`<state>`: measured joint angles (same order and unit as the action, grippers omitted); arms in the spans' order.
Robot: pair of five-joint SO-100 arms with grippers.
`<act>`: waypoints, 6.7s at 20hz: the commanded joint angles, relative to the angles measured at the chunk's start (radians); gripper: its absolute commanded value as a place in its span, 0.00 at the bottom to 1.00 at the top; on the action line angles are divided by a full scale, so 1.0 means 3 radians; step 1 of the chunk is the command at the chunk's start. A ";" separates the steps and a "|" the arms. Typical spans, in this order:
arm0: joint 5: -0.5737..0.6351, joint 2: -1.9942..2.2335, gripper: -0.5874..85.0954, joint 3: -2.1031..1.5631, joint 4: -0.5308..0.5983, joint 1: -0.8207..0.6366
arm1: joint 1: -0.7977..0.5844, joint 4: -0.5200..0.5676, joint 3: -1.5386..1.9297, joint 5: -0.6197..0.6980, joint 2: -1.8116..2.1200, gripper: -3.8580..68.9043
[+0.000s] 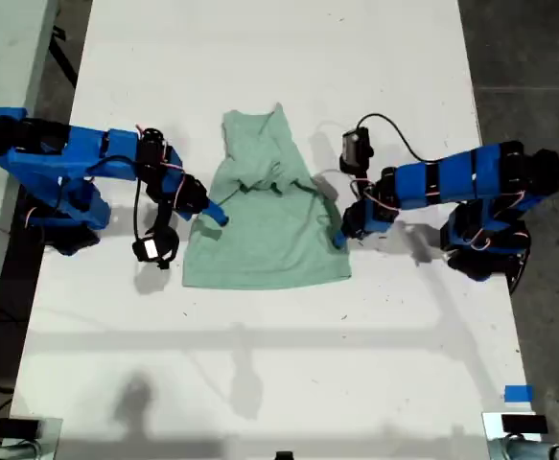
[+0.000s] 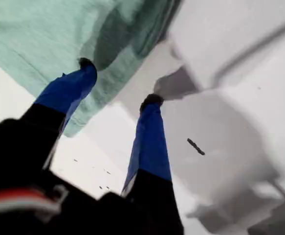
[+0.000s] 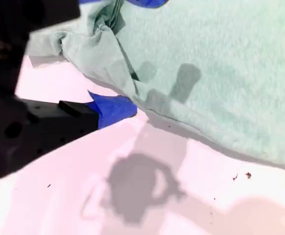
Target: Fold tshirt
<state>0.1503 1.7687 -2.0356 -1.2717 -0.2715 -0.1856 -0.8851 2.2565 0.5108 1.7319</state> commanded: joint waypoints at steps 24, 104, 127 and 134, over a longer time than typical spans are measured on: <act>0.0087 0.0066 0.36 -0.0072 0.0072 -0.0072 | 0.0281 -0.1130 -0.1825 -0.0020 -0.0225 0.03; -0.0603 -0.0839 0.29 0.1764 -0.1232 0.0936 | 0.0787 -0.1739 -0.3907 -0.0404 -0.1350 0.46; -0.1064 -0.2188 0.01 0.2127 0.0317 0.1621 | 0.1217 -0.0972 -0.4188 -0.0583 -0.2725 0.03; -0.1033 -0.2352 0.01 0.3743 -0.0133 0.2071 | 0.1723 -0.1468 -0.4208 -0.0649 -0.1785 0.04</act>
<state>-0.1611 0.9695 -0.9771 -1.3116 0.3099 0.3252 -1.2885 1.0155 0.3114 1.0861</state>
